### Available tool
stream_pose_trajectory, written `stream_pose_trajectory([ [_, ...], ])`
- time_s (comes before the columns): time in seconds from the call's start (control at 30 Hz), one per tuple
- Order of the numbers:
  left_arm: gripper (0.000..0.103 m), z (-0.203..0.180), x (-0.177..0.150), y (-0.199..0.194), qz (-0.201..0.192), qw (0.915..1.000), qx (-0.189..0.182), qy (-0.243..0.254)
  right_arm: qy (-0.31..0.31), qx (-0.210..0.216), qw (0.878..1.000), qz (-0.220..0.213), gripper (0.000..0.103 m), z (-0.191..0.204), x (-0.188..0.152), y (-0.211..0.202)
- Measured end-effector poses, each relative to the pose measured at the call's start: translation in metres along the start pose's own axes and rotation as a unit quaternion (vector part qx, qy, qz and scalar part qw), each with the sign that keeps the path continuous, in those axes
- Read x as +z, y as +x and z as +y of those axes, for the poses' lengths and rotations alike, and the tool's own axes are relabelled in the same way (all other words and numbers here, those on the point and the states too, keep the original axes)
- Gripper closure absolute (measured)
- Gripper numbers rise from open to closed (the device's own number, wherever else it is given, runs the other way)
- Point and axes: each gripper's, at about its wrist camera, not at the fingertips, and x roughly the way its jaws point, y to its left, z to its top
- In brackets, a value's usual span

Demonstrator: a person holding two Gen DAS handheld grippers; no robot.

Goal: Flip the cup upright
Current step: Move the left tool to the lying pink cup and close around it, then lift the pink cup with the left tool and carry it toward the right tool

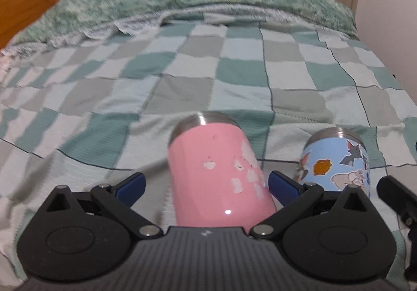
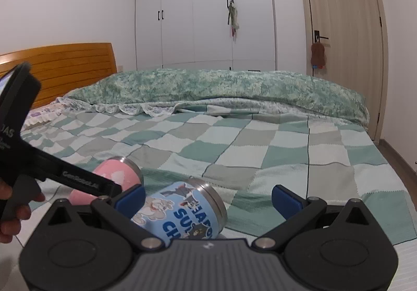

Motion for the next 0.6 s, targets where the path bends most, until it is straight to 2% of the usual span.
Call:
stream_pose_trajectory([
  [0.1,0.015,-0.004,0.002,0.009,0.021,0.9995,-0.023,-0.008,0.004,-0.004,1.000,-0.002,0.000,-0.002,-0.003,-0.002],
  [0.3,0.015,-0.005,0.004,0.018,0.037,0.9992,-0.015,-0.012,0.007,-0.003,1.000,-0.008,0.000,-0.003,-0.004,-0.005],
  [0.6,0.016,-0.005,-0.003,0.010,0.013,0.9997,-0.020,0.004,0.004,-0.003,1.000,-0.011,0.000,0.001,-0.004,-0.011],
])
